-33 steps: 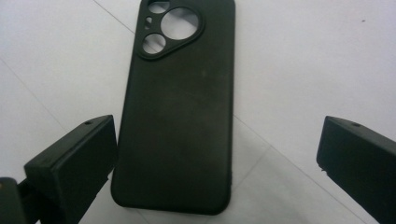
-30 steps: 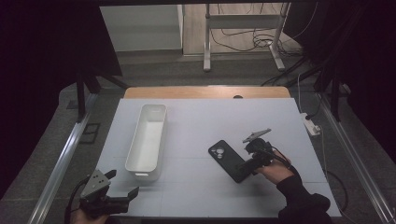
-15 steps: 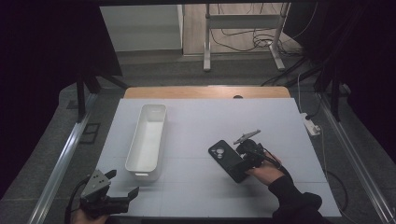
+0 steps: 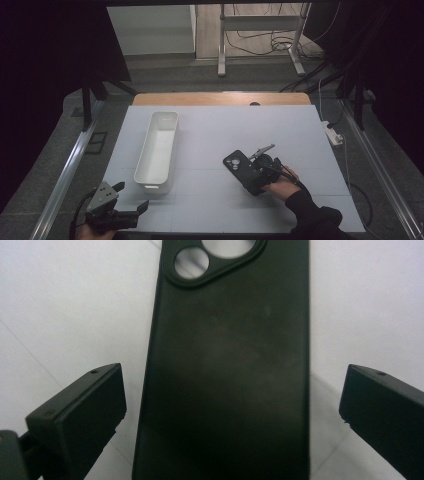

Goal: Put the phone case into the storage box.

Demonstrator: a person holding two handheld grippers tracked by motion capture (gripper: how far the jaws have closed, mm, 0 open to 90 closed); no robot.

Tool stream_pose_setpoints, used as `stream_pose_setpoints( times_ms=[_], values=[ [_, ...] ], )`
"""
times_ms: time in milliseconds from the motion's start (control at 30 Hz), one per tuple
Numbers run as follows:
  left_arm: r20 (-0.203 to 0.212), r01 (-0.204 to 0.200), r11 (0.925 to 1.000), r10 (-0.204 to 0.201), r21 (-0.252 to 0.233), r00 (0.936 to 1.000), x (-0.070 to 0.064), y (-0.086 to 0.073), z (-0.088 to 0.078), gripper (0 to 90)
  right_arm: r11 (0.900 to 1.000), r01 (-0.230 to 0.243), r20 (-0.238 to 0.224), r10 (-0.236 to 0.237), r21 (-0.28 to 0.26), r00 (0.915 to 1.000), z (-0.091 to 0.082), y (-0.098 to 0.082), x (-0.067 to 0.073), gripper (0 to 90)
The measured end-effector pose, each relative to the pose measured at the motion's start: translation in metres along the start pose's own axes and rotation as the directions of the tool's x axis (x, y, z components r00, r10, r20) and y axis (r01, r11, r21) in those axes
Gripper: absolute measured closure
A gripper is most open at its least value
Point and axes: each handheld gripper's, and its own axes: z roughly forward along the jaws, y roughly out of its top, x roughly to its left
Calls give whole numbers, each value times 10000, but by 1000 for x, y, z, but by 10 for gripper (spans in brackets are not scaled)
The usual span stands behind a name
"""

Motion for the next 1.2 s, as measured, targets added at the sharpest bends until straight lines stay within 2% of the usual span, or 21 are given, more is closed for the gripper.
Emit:
stream_pose_setpoints(
  times_ms=[100, 233, 600, 767, 933, 1200],
  values=[
    [8, 17, 10000, -17, -11, 10000, 0, 0, 0, 27, 9998, 126, 69, -127, 182, 9999, 4, -2, 1, 0],
    [-2, 18, 10000, -18, -6, 10000, 0, 0, 0, 27, 9991, 341, 403, -352, 256, 9986, 7, -3, 4, 0],
    [20, 123, 9999, -123, -61, 9999, 1, 0, -1, 28, 9985, 352, 390, -369, 416, 9986, 7, -2, 4, 0],
    [63, 152, 9999, -152, -54, 9999, 2, 0, -1, 33, 9982, 99, 505, -129, 588, 9986, 1, 0, 7, 123],
    [-19, 145, 9999, -145, -19, 9999, 1, 0, -1, 29, 9965, 181, 394, -213, 813, 9990, 0, 1, 5, 141],
    [-335, 9, 9999, -5, 111, 9994, -2, 1, 1, 6, 9965, 507, 246, -524, 657, 9983, -2, -2, 5, 145]
  ],
)
